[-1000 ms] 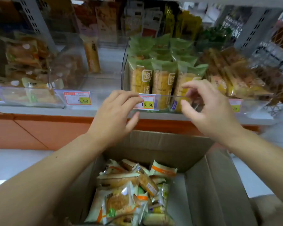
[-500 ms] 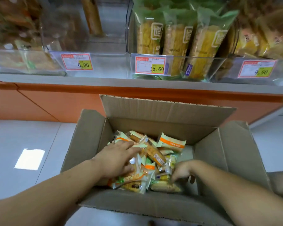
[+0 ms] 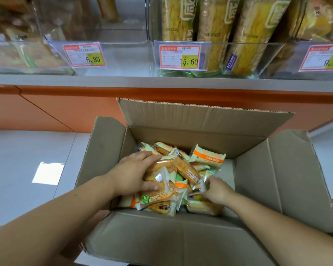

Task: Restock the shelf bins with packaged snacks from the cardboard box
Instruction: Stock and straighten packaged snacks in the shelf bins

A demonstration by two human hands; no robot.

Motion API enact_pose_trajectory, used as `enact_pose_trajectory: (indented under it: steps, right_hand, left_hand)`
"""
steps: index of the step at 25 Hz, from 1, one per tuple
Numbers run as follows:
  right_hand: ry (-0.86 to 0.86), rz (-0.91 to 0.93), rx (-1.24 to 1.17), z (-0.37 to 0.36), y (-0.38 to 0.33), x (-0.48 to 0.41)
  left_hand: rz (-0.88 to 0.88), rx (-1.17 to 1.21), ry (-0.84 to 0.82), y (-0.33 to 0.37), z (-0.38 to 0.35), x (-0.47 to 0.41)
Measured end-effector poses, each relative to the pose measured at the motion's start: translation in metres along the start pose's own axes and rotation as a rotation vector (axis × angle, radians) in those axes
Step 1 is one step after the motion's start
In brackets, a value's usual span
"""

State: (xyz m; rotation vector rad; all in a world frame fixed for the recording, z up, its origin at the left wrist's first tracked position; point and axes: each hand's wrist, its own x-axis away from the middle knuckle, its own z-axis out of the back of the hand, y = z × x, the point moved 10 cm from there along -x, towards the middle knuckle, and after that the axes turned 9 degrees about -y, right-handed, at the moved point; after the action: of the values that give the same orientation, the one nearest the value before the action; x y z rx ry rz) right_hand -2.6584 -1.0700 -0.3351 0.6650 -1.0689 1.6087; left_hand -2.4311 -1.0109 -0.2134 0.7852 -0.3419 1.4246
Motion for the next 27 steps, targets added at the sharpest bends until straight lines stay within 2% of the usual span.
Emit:
enact_pose_trajectory:
  steps: [2, 3, 5, 7, 9, 10, 11, 18, 20, 24, 27]
  right_hand:
    - [0.168, 0.150, -0.139, 0.022, -0.038, 0.017]
    - [0.139, 0.216, -0.268, 0.022, -0.056, 0.025]
    - [-0.100, 0.322, -0.489, 0.000, -0.093, 0.041]
    - [-0.256, 0.388, -0.430, -0.025, -0.119, 0.055]
    - [-0.148, 0.446, -0.184, -0.030, -0.133, 0.062]
    - [-0.084, 0.463, -0.157, -0.027, -0.137, 0.063]
    - [-0.052, 0.469, -0.216, -0.021, -0.137, 0.065]
    - [-0.148, 0.377, -0.897, 0.017, -0.086, 0.055]
    - [-0.168, 0.322, -0.976, 0.023, -0.068, 0.052]
    - [-0.077, 0.216, -1.123, 0.036, -0.033, 0.049]
    - [-0.024, 0.194, -1.121, 0.049, -0.022, 0.049]
  left_hand:
    - [0.028, -0.018, -0.061, -0.008, -0.004, 0.003]
    - [0.042, -0.034, -0.079, -0.010, -0.004, 0.003]
    - [0.069, -0.036, -0.087, -0.013, -0.002, 0.004]
    - [0.092, -0.043, -0.072, -0.014, 0.004, 0.001]
    - [0.109, -0.040, -0.056, -0.015, 0.011, 0.001]
    - [0.115, -0.021, -0.052, -0.016, 0.014, 0.001]
    - [0.122, 0.007, -0.050, -0.018, 0.016, 0.001]
    - [0.116, 0.334, -0.065, -0.026, 0.017, 0.010]
    - [0.106, 0.394, -0.037, -0.025, 0.019, 0.012]
    - [0.048, 0.381, 0.039, -0.018, 0.022, 0.013]
    - [0.030, 0.400, 0.077, -0.016, 0.021, 0.006]
